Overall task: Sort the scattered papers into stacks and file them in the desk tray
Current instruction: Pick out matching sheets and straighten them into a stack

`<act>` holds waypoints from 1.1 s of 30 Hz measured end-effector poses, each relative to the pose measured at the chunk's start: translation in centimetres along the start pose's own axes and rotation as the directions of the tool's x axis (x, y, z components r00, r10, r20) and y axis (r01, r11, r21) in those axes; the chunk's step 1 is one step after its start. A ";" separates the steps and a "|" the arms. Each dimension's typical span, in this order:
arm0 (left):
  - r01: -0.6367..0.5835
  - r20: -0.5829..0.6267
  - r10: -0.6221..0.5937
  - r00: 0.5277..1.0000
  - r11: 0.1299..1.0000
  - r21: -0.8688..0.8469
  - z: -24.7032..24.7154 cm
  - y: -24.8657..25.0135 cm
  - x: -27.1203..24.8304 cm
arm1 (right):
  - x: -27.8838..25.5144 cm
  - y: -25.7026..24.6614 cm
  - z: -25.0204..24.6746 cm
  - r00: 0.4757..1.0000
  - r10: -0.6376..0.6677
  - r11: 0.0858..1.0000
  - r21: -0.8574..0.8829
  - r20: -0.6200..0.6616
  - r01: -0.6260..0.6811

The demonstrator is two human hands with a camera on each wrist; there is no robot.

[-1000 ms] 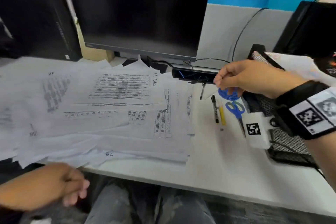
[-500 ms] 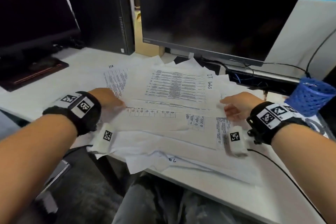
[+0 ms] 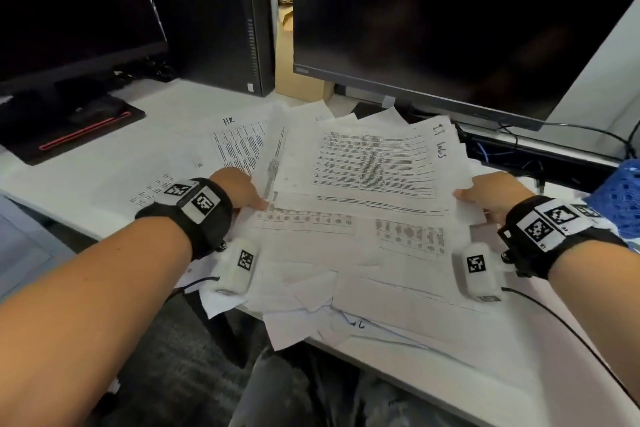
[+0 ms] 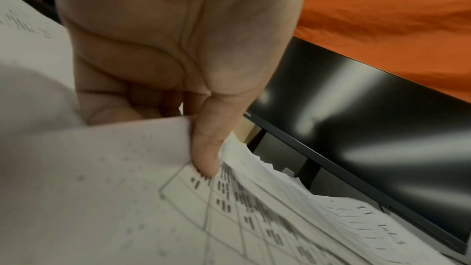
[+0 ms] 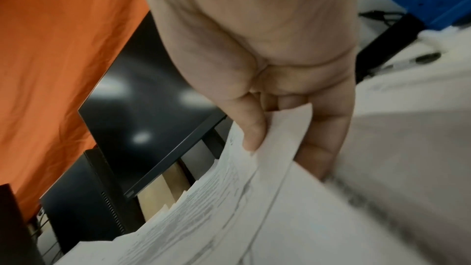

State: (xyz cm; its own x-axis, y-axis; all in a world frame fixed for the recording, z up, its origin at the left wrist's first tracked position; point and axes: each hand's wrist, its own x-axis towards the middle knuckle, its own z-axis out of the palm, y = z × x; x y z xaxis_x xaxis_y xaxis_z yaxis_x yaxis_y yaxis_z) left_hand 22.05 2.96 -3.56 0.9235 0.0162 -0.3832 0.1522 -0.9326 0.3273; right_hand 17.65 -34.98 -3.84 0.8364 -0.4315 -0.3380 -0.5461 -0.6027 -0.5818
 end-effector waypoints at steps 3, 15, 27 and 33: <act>0.061 -0.089 -0.055 0.994 0.996 0.064 -1.2 -1.3 -0.5 | 0.3 1.1 -3.0 0.995 -0.056 0.998 -0.023 -0.086 0.055; -0.062 -0.424 -0.059 0.904 0.961 -0.268 -5.5 -5.4 -0.1 | -3.1 0.9 -11.8 0.982 -0.177 0.980 0.079 -0.063 0.181; -0.122 -0.032 0.165 0.986 0.578 -0.807 0.1 1.7 -2.7 | -3.6 -6.5 -6.6 0.959 -0.276 0.762 -0.596 0.056 0.254; -0.272 -0.123 0.245 0.962 0.904 -0.329 0.8 2.4 -2.6 | -0.5 -4.4 -5.6 0.967 -0.240 0.960 -0.129 0.081 0.249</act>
State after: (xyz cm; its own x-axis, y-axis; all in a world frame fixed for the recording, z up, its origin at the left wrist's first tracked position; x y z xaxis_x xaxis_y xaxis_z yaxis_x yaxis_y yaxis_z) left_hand 19.76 0.41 -2.52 0.9688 -0.1683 -0.1819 0.0020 -0.7287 0.6848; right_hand 19.32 -35.86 3.05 0.9440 -0.2187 -0.2471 -0.3222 -0.7727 -0.5470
